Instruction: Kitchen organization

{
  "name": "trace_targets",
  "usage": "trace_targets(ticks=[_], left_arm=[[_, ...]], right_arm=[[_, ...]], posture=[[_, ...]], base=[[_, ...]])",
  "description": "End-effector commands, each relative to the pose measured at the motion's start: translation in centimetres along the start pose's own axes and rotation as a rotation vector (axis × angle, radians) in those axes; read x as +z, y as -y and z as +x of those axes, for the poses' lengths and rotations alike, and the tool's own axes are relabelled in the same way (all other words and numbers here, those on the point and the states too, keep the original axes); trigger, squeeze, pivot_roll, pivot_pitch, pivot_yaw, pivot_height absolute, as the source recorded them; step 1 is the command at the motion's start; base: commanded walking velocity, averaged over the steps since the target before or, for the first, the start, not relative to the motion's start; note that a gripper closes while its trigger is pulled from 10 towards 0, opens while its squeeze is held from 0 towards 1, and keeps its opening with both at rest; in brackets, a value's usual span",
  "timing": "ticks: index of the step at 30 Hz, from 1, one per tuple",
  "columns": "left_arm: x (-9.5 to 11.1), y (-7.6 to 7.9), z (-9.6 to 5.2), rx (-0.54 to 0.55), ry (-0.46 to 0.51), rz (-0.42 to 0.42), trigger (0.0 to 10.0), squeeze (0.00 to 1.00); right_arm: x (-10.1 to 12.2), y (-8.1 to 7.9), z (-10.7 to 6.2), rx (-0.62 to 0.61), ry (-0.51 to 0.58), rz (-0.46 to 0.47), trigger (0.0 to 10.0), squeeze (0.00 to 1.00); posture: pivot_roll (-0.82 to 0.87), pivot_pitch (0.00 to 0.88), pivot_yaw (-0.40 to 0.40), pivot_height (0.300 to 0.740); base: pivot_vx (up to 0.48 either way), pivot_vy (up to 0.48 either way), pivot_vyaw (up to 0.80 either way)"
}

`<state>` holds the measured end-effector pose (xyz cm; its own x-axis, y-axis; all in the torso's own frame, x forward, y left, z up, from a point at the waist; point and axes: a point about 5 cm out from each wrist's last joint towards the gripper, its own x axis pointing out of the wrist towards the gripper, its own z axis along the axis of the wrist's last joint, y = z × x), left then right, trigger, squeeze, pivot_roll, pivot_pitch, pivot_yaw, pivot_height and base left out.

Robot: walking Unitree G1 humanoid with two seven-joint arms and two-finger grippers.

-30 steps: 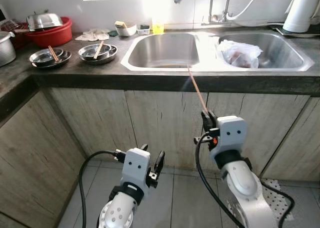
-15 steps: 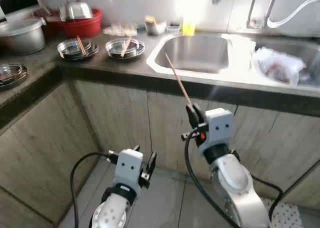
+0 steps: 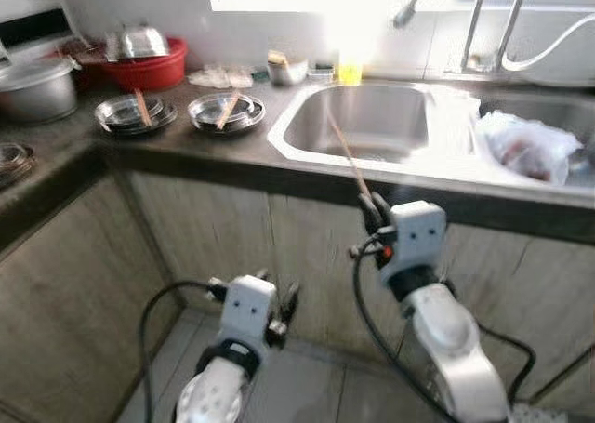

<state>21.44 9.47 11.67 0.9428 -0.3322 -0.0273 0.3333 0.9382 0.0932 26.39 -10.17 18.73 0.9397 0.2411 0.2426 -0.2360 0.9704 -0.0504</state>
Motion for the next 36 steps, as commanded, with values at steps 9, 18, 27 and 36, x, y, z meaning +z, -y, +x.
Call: trace_targets(ticks=[9, 18, 27, 36], left_arm=[[0.4, 0.5, 0.2, -0.019, 0.016, -0.006, 10.0, 0.0], [0.3, 0.4, 0.2, -0.017, 0.015, -0.006, 10.0, 0.0], [1.3, 0.2, 0.7, -0.006, 0.053, -0.004, 10.0, 0.0], [1.8, -0.2, 1.0, 0.015, 0.073, -0.001, 10.0, 0.0]], right_arm=[[-0.2, 0.9, -0.1, -0.019, -0.023, -0.008, 10.0, 0.0], [-0.5, 0.9, -0.2, -0.012, -0.037, -0.026, 10.0, 0.0], [-0.5, 1.6, 0.6, -0.007, -0.062, -0.067, 10.0, 0.0], [-0.4, 4.2, 2.3, -0.084, -0.118, -0.177, 10.0, 0.0]], posture=[[0.07, 0.054, 0.002, 0.74], [0.07, 0.054, 0.002, 0.74], [0.07, 0.055, -0.003, 0.74], [0.07, 0.05, -0.007, 0.74]], base=[[0.374, 0.0, 0.0], [0.382, 0.0, 0.0], [0.385, 0.0, 0.0], [0.382, 0.0, 0.0]])
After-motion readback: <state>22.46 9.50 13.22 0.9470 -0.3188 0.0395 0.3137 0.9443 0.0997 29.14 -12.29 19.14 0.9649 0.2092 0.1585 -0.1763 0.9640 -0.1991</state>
